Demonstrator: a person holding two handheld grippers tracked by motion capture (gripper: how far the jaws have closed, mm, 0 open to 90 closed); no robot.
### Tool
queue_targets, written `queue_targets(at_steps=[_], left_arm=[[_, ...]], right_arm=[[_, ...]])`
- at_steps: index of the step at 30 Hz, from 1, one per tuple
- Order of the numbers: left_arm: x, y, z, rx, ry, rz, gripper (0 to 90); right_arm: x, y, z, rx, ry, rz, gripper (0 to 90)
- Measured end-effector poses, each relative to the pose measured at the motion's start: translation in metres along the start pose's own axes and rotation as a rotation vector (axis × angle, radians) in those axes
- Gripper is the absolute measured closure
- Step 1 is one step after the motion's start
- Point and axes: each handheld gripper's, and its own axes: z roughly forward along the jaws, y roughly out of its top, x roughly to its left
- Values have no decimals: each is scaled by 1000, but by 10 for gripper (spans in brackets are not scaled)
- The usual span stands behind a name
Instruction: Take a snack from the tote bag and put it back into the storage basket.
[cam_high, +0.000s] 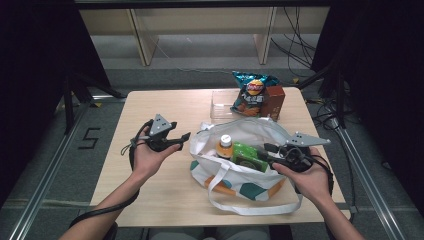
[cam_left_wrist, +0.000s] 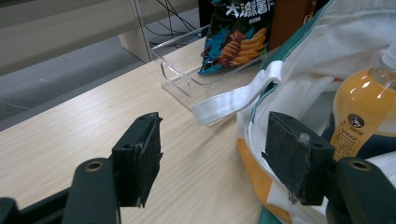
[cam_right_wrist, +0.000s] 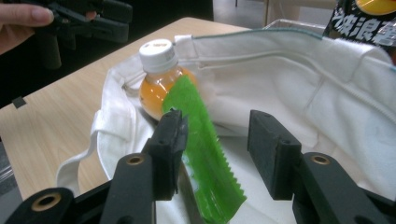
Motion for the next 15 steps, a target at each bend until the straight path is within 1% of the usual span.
queue_targets(at_steps=[1, 2, 3, 5, 6, 8, 9, 10, 11, 13, 14, 15], left_arm=[[0, 0, 0, 0, 0, 0, 354], [0, 0, 0, -3, -5, 2, 354], [0, 0, 0, -3, -5, 2, 354], [-1, 0, 0, -4, -6, -2, 354], [-1, 0, 1, -4, -8, 0, 353], [-2, 1, 0, -1, -4, 1, 353], [-2, 1, 0, -2, -4, 0, 353], [-1, 0, 1, -5, -8, -2, 353], [-1, 0, 1, -5, -8, -2, 353], [-1, 0, 1, -5, -8, -2, 353], [-1, 0, 0, -1, -3, -2, 354], [-1, 0, 0, -1, -3, -2, 353]], right_arm=[[0, 0, 0, 0, 0, 0, 563], [3, -2, 1, 20, 16, 33, 565], [3, -3, 3, 14, 24, 29, 565], [3, -4, 3, 18, 21, 38, 567], [3, -4, 4, 27, 14, 22, 570], [1, -6, 7, 12, 6, -21, 572], [1, -6, 6, 36, 15, -22, 573], [1, -6, 7, 43, 18, -21, 576], [1, -7, 9, 31, 7, -24, 578], [1, -8, 10, 36, 4, -30, 583], [0, -8, 10, 62, 14, -28, 591], [0, -8, 10, 78, 11, -31, 598]])
